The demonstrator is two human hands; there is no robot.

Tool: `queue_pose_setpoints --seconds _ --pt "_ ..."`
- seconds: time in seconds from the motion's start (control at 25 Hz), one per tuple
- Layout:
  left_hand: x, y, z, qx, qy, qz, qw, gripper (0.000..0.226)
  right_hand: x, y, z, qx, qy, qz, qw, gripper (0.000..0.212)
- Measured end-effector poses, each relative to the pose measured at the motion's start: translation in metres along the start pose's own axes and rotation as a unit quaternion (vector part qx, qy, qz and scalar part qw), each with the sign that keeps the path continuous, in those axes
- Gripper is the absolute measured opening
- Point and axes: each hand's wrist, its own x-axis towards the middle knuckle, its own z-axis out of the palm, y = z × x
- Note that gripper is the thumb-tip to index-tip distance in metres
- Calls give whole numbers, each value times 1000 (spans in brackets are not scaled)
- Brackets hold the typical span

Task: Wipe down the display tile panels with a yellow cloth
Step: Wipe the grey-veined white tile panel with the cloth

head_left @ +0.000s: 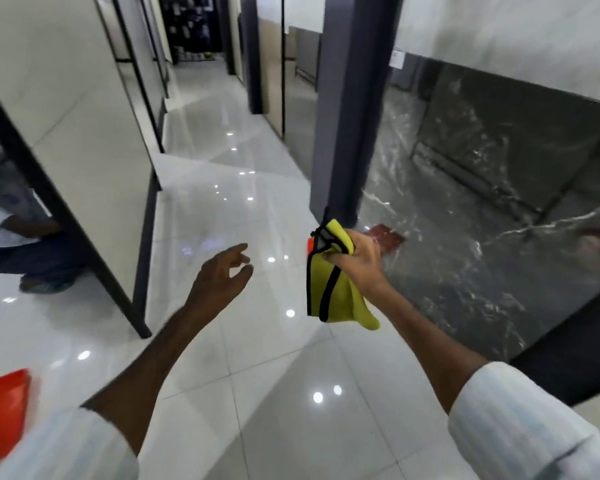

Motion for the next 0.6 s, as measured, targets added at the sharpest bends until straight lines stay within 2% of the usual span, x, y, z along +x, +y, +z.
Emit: queue_pose_setpoints --seconds 0.16,0.32,0.6 --pt "59 34 45 -10 -55 37 998 43 26 28 -37 -35 51 -22 998 23" --pt "141 44 98 -1 -85 50 995 44 94 71 -59 -73 88 -27 993 27" --pt "293 41 163 31 -97 44 994 42 250 131 -78 -95 62 -11 994 20"
